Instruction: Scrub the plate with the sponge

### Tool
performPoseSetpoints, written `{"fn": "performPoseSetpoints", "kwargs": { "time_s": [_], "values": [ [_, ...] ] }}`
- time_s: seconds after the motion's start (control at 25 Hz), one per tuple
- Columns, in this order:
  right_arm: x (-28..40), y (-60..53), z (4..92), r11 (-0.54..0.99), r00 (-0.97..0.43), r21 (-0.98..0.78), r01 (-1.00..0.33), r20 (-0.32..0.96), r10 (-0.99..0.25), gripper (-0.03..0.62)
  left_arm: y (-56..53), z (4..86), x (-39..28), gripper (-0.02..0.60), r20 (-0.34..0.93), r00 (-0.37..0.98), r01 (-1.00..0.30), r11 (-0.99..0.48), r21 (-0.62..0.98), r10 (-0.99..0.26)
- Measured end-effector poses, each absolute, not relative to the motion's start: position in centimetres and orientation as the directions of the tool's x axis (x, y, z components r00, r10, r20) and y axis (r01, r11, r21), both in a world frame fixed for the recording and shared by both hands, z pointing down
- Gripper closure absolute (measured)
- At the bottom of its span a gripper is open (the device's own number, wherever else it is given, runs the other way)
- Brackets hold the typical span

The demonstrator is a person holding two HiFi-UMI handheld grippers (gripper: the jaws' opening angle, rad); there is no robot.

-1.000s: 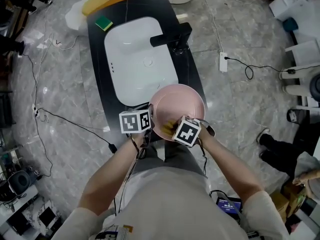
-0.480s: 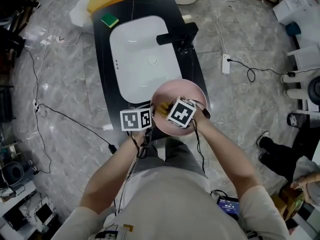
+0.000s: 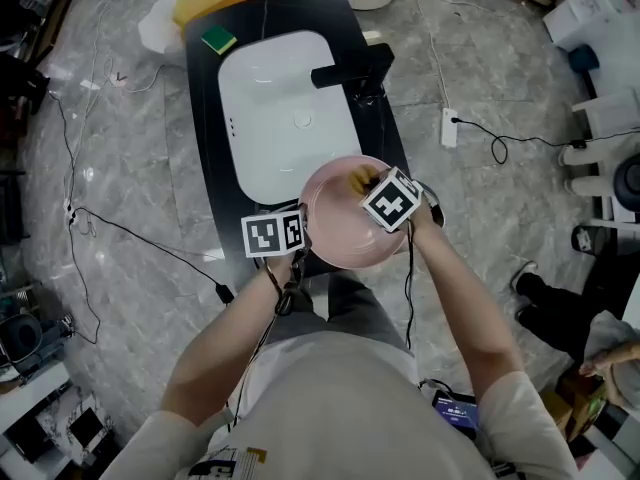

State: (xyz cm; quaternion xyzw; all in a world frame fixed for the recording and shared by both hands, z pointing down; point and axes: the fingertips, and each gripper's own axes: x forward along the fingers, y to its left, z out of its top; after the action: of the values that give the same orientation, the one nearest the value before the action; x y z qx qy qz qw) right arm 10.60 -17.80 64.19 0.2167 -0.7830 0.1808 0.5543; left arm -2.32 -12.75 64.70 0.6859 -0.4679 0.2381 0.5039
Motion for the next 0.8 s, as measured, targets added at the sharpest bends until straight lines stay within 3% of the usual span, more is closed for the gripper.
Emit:
{"fn": "performPoseSetpoints", "kwargs": {
  "time_s": [0.36,0.8],
  "values": [
    [15.0,-11.4,64.2,0.86,-0.208,-0.077,-0.504,0.978,-0.034,0.548,-13.0,64.7,-2.4,0.554,0.802,0.43,-0.891,-0.053,0.45,-0.414],
    [5.7,-2.5,64.2,0.906,-0.372,-0.237,-0.35,0.923,0.098,0.548,-12.9,64.5,-2.3,0.552,0.802,0.436,-0.889,-0.059,0.453,-0.408]
  ]
}}
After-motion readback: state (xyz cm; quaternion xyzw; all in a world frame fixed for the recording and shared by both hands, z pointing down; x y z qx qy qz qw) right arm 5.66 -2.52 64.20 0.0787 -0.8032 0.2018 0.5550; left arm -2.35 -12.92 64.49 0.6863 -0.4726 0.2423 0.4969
